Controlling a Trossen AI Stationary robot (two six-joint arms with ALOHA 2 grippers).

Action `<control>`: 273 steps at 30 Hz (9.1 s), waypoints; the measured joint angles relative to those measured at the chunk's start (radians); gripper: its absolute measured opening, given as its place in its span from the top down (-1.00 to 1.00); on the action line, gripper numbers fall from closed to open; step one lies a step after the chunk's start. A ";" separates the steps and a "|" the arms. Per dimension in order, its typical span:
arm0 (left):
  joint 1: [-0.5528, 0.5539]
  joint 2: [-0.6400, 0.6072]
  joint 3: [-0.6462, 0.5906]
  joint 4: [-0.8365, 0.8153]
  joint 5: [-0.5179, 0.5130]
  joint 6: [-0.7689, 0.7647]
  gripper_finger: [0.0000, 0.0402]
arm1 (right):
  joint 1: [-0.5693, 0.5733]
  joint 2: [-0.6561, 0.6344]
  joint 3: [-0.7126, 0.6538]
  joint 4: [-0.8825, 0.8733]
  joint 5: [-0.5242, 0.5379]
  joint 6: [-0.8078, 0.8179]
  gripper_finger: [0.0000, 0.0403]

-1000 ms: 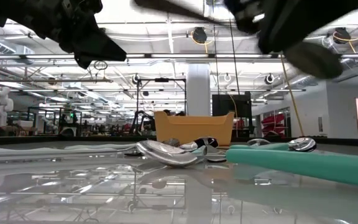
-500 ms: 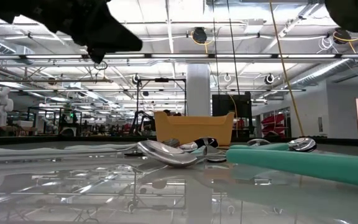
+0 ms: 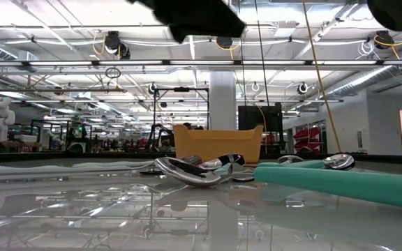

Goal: Sort silverware by color (type)
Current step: Put the black spoon into the white bin

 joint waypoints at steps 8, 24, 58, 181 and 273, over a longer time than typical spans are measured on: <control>-0.041 0.196 0.384 -0.287 -0.050 0.060 0.59 | 0.001 0.000 0.000 0.086 -0.100 -0.050 0.93; -0.048 0.295 0.463 -0.089 -0.040 0.215 0.59 | 0.057 -0.017 0.000 0.203 -0.158 -0.159 0.92; -0.022 0.342 0.463 0.124 0.139 0.178 0.00 | 0.064 -0.016 -0.071 0.373 -0.261 -0.259 0.92; -0.078 0.435 0.462 0.212 -0.465 -0.378 0.99 | 0.434 -0.020 0.168 0.072 1.083 0.152 0.96; -0.108 0.432 0.463 0.186 -0.270 -0.393 0.21 | 0.813 -0.011 0.166 -1.306 0.572 1.926 0.96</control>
